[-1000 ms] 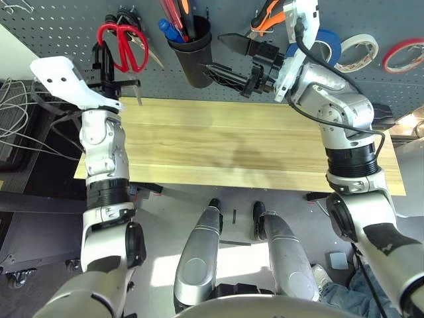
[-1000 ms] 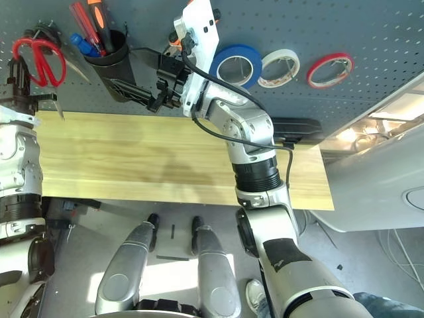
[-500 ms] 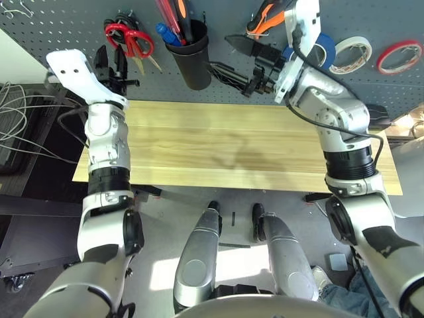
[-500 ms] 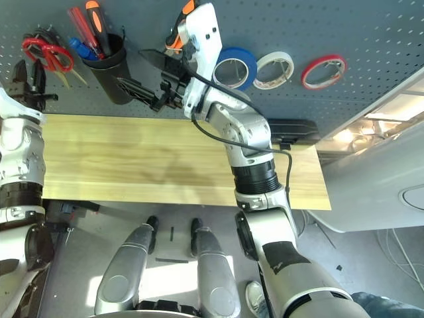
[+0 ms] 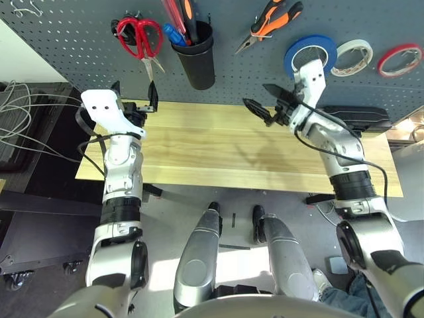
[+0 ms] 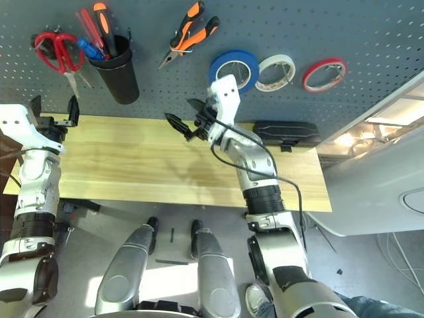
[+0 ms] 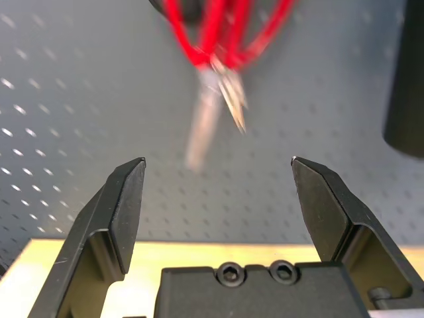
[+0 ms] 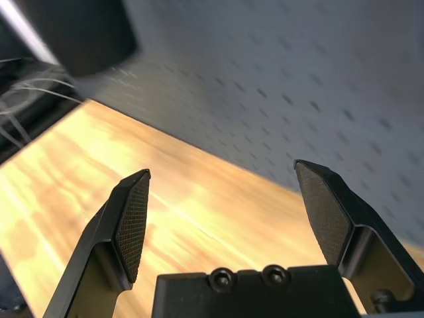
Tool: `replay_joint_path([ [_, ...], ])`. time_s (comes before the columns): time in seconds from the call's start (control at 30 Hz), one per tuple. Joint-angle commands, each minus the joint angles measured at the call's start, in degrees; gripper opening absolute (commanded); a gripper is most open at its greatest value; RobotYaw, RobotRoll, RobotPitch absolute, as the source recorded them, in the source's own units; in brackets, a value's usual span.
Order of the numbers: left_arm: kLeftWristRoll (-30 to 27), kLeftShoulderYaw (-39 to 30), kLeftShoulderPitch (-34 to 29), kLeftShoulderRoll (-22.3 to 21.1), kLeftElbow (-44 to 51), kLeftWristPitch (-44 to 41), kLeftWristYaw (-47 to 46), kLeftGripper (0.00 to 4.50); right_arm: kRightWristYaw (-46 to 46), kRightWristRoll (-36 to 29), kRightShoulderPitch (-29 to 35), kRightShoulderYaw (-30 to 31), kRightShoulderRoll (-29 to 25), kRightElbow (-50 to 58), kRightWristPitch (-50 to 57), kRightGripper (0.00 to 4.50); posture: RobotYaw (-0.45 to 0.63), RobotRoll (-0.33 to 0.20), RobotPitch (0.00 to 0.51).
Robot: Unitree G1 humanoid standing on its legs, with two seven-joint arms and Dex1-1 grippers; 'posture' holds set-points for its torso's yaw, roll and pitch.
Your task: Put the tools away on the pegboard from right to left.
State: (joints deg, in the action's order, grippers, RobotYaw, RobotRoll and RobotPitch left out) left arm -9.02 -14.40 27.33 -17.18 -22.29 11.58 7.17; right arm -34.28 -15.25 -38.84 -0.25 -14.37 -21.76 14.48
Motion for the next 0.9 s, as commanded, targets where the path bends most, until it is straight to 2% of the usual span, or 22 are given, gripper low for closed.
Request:
replay_joint_path([
  [0.03, 0.98, 1.10, -2.05, -0.07, -2.83, -2.48, 0.82, 4.48, 2.53, 1.92, 1.72, -1.56, -0.48, -4.70, -3.15, 4.50, 0.12, 0.000, 0.332],
  [0.23, 1.62, 2.62, -2.44, 0.00, -6.39, -2.63, 2.69, 4.48, 11.21, 5.90, 1.88, -5.34, -3.61, -15.41, -9.76, 4.50, 0.09, 0.000, 0.337],
  [0.37, 2.25, 3.36, -1.78, 0.40, -8.70, -2.98, 2.76, 4.48, 14.03, 6.19, 1.95, -7.33, -5.56, -19.90, -11.54, 4.50, 0.07, 0.000, 0.344],
  [0.6, 3.45, 4.76, 0.27, 2.04, -14.08, -4.23, 1.36, 4.48, 13.60, 5.68, 1.59, -10.86, -9.24, -26.76, -13.92, 4.50, 0.04, 0.000, 0.364],
  [0.9, 4.49, 5.36, 1.81, 2.91, -17.15, -5.13, -0.44, 4.48, 10.97, 6.25, -0.63, -11.40, -12.39, -35.87, -17.78, 4.50, 0.05, 0.000, 0.374],
])
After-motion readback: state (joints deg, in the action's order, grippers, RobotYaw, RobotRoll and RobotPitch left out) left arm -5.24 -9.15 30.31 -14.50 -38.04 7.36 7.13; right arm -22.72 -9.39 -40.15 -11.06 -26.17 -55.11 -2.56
